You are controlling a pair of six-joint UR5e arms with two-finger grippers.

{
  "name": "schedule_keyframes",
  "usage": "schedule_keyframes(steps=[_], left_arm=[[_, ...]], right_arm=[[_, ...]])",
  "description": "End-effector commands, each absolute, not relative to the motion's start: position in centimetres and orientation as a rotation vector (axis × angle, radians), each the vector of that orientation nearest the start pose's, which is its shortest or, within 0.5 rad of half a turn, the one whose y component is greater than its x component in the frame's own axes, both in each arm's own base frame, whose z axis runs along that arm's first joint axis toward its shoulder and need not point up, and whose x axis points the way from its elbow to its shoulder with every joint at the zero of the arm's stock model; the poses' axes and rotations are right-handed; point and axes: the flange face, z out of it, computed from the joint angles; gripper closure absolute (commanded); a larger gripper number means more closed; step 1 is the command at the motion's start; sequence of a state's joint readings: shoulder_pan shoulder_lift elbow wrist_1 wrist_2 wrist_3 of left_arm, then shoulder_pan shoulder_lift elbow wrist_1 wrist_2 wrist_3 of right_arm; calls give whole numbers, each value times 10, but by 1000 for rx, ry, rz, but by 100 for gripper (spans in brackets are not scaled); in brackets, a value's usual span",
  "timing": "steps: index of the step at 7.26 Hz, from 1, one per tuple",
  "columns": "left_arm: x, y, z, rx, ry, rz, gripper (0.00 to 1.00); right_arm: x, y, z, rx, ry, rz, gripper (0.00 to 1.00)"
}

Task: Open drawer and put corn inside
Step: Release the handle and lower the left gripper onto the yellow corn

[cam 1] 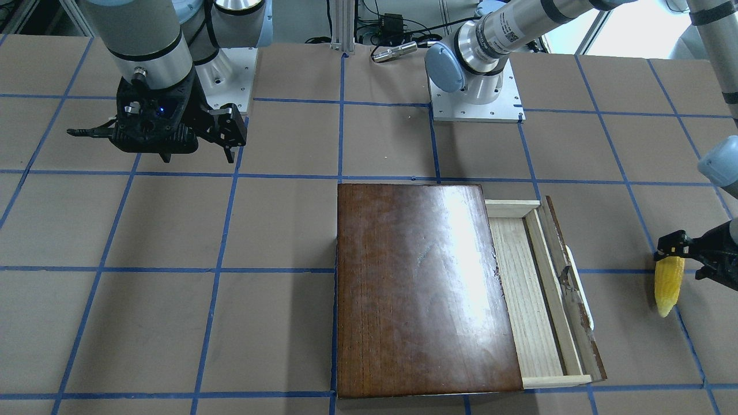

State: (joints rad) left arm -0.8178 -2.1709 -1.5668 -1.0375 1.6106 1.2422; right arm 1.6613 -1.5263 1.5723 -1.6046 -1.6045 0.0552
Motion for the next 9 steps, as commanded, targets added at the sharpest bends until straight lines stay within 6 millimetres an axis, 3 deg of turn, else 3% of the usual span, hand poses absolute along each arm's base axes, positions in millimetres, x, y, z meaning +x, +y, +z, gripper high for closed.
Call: schedule_keyframes(steps=[1, 2, 3, 4, 9], left_arm=[[356, -569, 185, 790, 3073, 112, 24], [356, -569, 185, 792, 3073, 112, 40], [357, -569, 188, 793, 3067, 106, 79], [357, -570, 191, 792, 3064, 102, 100], [357, -571, 204, 784, 3046, 86, 100]], right_arm=[[175, -495, 468, -56, 3176, 16, 0], [175, -495, 468, -56, 3176, 16, 0], [175, -495, 468, -56, 3176, 16, 0], [175, -495, 468, -56, 3176, 16, 0], [175, -495, 468, -56, 3176, 16, 0]])
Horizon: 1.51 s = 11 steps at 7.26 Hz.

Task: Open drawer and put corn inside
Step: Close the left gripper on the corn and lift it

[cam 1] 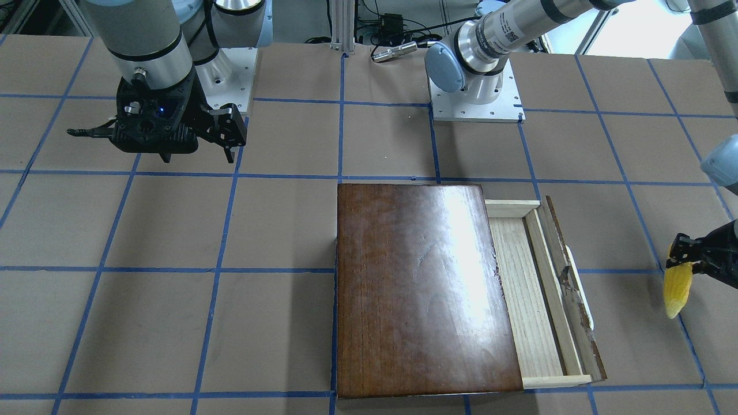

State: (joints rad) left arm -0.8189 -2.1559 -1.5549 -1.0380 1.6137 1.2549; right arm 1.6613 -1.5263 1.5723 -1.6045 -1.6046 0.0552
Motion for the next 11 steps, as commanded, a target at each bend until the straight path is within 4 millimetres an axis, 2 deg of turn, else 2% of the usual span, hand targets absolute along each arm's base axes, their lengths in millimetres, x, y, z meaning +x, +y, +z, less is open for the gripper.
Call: schedule_keyframes(steps=[1, 2, 3, 6, 7, 10, 11], left_arm=[[353, -575, 215, 794, 3028, 70, 100], [348, -575, 243, 775, 2999, 35, 100], [334, -578, 273, 787, 2967, -8, 100], [257, -581, 358, 791, 2930, -63, 100], [226, -580, 378, 702, 2964, -65, 100], [81, -592, 427, 491, 2997, -165, 100], [54, -592, 433, 436, 3007, -187, 100]], right_arm=[[175, -495, 468, -56, 3176, 16, 0], [175, -495, 468, -56, 3176, 16, 0], [175, -495, 468, -56, 3176, 16, 0], [175, -495, 468, -56, 3176, 16, 0], [175, -495, 468, -56, 3176, 16, 0], [175, -495, 468, -56, 3176, 16, 0], [175, -495, 468, -56, 3176, 16, 0]])
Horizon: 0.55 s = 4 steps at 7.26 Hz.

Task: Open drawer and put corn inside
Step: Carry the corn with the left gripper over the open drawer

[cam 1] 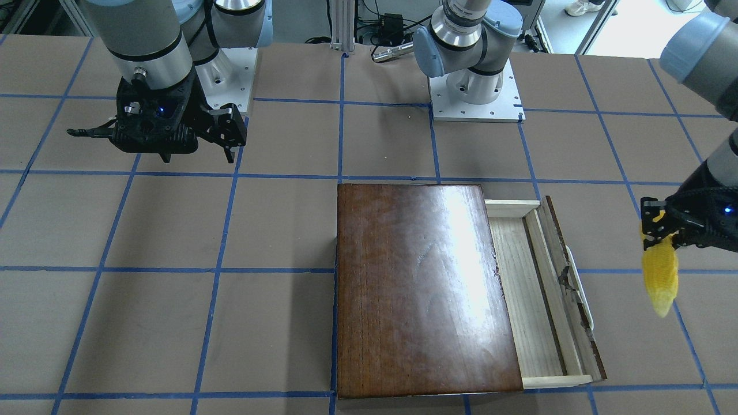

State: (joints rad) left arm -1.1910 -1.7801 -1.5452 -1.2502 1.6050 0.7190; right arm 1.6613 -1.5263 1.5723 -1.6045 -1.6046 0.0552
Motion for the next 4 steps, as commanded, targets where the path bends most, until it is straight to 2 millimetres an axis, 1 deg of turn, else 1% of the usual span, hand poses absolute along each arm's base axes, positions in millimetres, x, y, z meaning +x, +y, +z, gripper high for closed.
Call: schedule_keyframes(steps=[1, 3, 4], left_arm=[[42, -594, 430, 346, 3031, -189, 100], [7, -601, 418, 163, 3084, -184, 100], [-5, -604, 413, 92, 3097, -181, 100]], right_arm=[[175, -495, 468, -56, 3176, 16, 0], [175, -495, 468, -56, 3176, 16, 0], [175, -495, 468, -56, 3176, 16, 0]])
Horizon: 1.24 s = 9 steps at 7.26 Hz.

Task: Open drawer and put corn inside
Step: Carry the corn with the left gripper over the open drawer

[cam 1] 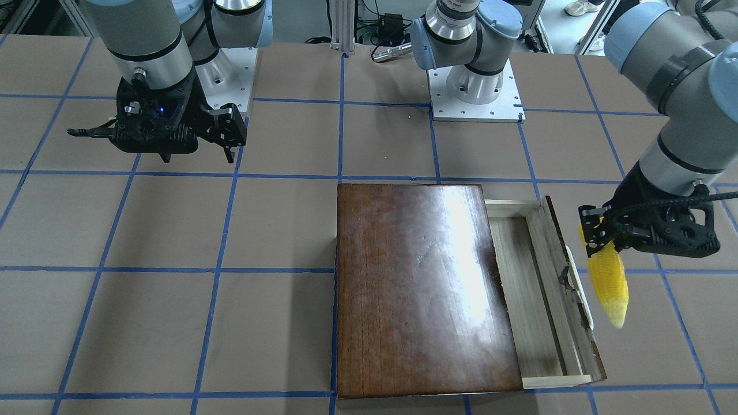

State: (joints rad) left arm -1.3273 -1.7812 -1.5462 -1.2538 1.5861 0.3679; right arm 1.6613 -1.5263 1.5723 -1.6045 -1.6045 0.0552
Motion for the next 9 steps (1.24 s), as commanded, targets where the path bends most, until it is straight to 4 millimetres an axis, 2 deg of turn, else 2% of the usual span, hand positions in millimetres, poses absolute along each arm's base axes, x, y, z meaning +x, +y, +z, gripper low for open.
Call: schedule_keyframes(steps=[1, 3, 5, 7, 9], left_arm=[[-18, -605, 412, 60, 3135, -192, 100], [-38, -603, 406, 13, 3152, -176, 100], [-39, -602, 392, 12, 3160, -134, 100], [-46, -602, 388, -37, 3167, -119, 100], [-48, -606, 374, -35, 3171, -80, 100]], right_arm=[[175, -495, 468, -56, 3176, 16, 0], [175, -495, 468, -56, 3176, 16, 0], [175, -495, 468, -56, 3176, 16, 0], [175, -495, 468, -56, 3176, 16, 0], [175, -495, 468, -56, 3176, 16, 0]])
